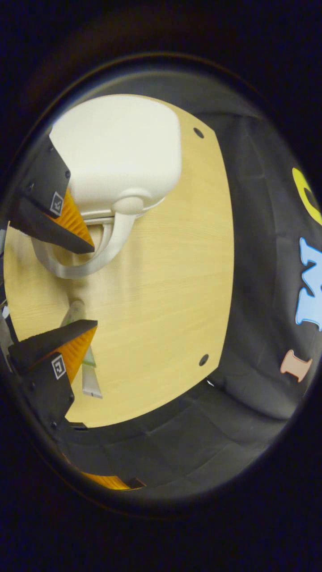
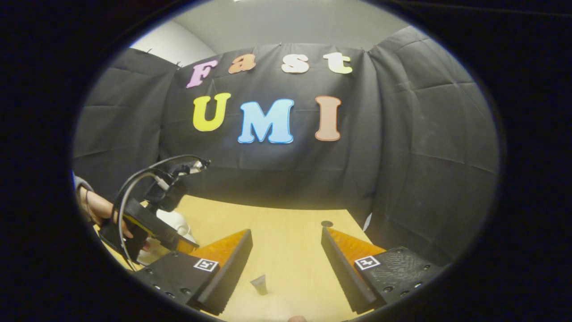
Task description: First open the suitcase, pack the skin care products into it, and then close the suitcase.
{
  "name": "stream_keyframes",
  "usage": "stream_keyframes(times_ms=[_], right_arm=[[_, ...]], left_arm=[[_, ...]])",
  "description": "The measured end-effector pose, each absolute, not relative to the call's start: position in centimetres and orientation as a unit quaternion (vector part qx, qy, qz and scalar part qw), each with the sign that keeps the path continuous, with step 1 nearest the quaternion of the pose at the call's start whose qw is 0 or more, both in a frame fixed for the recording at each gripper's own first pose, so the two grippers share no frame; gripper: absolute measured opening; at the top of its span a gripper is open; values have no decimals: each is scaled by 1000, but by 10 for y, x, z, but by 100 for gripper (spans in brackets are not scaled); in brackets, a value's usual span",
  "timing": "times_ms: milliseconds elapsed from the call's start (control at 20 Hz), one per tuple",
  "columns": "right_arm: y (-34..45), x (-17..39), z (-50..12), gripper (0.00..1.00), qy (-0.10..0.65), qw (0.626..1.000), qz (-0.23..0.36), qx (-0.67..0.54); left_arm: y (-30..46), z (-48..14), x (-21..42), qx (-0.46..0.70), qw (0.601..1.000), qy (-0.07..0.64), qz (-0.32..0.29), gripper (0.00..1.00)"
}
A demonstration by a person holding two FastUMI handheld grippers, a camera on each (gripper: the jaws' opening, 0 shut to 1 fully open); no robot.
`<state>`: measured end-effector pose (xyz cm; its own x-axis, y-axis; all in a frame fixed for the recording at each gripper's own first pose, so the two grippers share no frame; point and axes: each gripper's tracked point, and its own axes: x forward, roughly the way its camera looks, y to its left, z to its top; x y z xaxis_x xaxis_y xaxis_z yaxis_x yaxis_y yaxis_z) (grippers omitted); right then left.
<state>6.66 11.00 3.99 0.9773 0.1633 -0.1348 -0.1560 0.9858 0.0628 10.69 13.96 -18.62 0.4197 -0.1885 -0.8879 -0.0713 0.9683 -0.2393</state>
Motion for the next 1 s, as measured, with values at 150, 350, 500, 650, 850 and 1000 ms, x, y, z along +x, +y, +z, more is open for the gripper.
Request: stream_keyframes(times_ms=[150, 350, 500, 650, 850, 1000], right_arm=[[109, 65, 41, 94, 68, 994, 81, 23], [108, 62, 43, 94, 65, 994, 82, 21], [108, 60, 46, 94, 61, 994, 85, 20], [111, 59, 47, 94, 57, 994, 93, 15], [118, 58, 55, 94, 38, 993, 114, 5], [126, 57, 61, 94, 26, 990, 140, 7]], left_arm=[[138, -203, 107, -132, 815, 563, -31, 85], [144, -217, 101, -141, 792, 593, -25, 46], [148, -216, 97, -141, 786, 602, -25, 28], [145, -213, 99, -124, 794, 593, -40, 21], [150, -186, 99, -110, 807, 579, -39, 18], [160, -145, 106, -100, 827, 553, -33, 18]])
